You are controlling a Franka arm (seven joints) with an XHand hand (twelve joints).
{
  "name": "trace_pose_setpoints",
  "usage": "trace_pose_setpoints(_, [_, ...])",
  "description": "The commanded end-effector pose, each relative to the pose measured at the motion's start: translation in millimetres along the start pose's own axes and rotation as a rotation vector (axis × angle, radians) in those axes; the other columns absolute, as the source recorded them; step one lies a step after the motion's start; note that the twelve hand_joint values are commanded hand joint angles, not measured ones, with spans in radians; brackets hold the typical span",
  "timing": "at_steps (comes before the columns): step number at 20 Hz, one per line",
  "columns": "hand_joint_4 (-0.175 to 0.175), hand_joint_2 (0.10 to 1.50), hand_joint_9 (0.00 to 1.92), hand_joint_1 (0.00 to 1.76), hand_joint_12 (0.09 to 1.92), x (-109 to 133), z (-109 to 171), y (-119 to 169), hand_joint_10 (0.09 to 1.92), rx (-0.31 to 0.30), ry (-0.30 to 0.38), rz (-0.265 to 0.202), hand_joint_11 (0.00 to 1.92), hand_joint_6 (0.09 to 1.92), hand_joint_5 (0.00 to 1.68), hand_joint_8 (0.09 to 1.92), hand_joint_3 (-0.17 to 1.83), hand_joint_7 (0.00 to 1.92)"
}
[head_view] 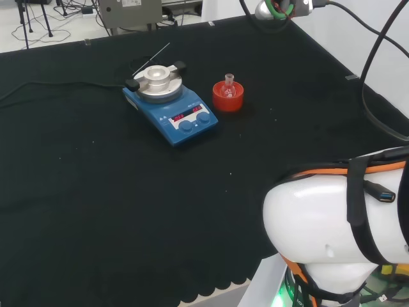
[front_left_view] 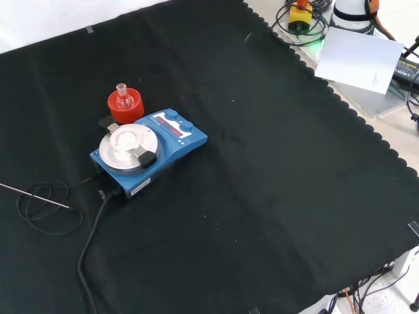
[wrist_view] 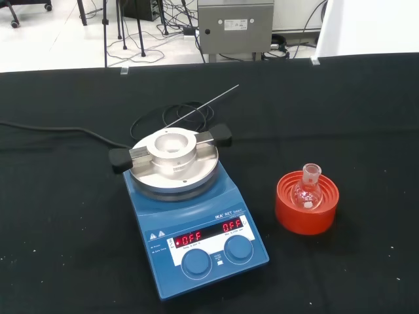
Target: Pick up the round-bottom flask.
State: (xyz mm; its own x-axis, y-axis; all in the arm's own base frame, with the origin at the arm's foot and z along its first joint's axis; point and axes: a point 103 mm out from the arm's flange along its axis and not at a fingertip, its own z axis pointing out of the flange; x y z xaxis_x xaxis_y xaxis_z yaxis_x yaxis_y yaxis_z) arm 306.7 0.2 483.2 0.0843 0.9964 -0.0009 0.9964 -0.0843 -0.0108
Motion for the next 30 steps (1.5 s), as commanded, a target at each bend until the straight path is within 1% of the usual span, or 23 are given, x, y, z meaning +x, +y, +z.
trace_pose_setpoints(1, [-0.016,1.18,0.13,0.03,1.11,0,0,0,0.67,-0.01,-0.011,-0.001,0.0,0.29,0.22,0.56,0.53,0.08])
trace_pose_setpoints(3, [-0.012,1.27,0.13,0.01,1.1,2,2,3,0.66,-0.004,-0.016,-0.003,0.0,0.16,0.27,0.53,0.37,0.09])
trace_pose_setpoints(4, [-0.012,1.29,0.13,0.01,1.1,2,4,5,0.66,-0.003,-0.016,-0.003,0.0,0.12,0.28,0.52,0.33,0.1])
trace_pose_setpoints(7, [-0.011,1.31,0.13,0.0,1.1,-3,5,6,0.66,-0.004,-0.014,0.001,0.0,0.09,0.3,0.51,0.29,0.1])
trace_pose_setpoints(11, [-0.011,1.32,0.13,0.01,1.09,-5,13,18,0.66,0.007,-0.019,0.012,0.0,0.09,0.3,0.51,0.28,0.1])
trace_pose_setpoints(16, [-0.012,1.3,0.14,0.07,1.09,-21,28,38,0.66,0.018,0.002,0.058,0.0,0.09,0.32,0.5,0.24,0.11])
trace_pose_setpoints(20, [-0.014,1.29,0.14,0.11,1.1,-34,38,58,0.66,0.022,0.024,0.106,0.0,0.09,0.33,0.5,0.22,0.11])
trace_pose_setpoints(23, [-0.015,1.29,0.15,0.12,1.1,-43,51,71,0.66,0.028,0.058,0.139,0.0,0.09,0.33,0.5,0.22,0.12])
trace_pose_setpoints(26, [-0.016,1.28,0.15,0.14,1.1,-50,70,89,0.66,0.045,0.066,0.155,0.0,0.09,0.33,0.5,0.21,0.12])
trace_pose_setpoints(30, [-0.017,1.28,0.15,0.14,1.1,-64,95,125,0.67,0.057,0.084,0.168,0.0,0.09,0.34,0.51,0.21,0.12])
